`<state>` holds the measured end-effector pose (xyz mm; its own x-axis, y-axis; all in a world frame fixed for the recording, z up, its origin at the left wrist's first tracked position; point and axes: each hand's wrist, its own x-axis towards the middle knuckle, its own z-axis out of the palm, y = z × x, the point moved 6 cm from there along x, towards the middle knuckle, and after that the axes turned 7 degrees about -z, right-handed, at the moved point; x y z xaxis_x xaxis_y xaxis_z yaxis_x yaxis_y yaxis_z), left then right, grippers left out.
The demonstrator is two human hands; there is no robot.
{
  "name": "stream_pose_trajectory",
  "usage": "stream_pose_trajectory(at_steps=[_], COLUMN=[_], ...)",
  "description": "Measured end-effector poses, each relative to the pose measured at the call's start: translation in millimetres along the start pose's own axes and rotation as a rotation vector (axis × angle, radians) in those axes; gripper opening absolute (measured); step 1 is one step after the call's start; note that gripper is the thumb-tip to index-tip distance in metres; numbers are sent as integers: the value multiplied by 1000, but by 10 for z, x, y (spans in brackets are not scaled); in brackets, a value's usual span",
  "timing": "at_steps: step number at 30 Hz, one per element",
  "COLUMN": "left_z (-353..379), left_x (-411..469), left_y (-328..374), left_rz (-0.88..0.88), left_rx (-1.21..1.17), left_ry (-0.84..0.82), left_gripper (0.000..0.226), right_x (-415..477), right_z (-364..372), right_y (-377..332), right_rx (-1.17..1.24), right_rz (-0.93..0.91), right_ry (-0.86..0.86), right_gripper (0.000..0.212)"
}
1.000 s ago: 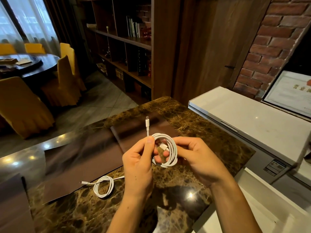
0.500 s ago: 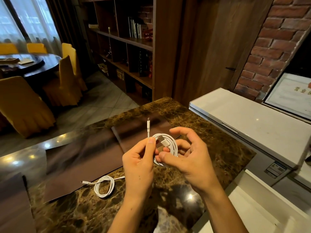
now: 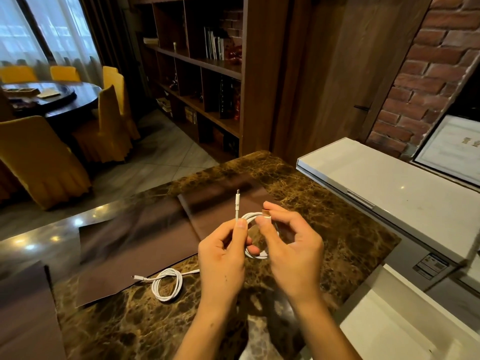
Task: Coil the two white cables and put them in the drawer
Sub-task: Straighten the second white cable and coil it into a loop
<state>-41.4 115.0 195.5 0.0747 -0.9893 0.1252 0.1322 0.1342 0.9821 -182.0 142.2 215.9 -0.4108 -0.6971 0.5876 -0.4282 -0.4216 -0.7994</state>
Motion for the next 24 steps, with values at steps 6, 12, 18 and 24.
stream_pose_trajectory(at_steps=[6, 12, 18, 24], left_z=[-52, -57, -53, -166], left_x=[-2, -68, -183, -223], left_y=[-132, -226, -355, -586], left_rz=[-46, -116, -250, -394], left_rx=[34, -2, -133, -197], left_ry=[-46, -114, -147, -70], left_gripper=[24, 26, 32, 31], right_x=[6, -37, -126, -243], right_z=[-20, -50, 12, 153], right_y=[223, 358, 470, 544], right_rx=[496, 716, 793, 507], right_rz=[478, 628, 697, 629], right_ry=[47, 96, 128, -41], right_gripper=[4, 8, 24, 11])
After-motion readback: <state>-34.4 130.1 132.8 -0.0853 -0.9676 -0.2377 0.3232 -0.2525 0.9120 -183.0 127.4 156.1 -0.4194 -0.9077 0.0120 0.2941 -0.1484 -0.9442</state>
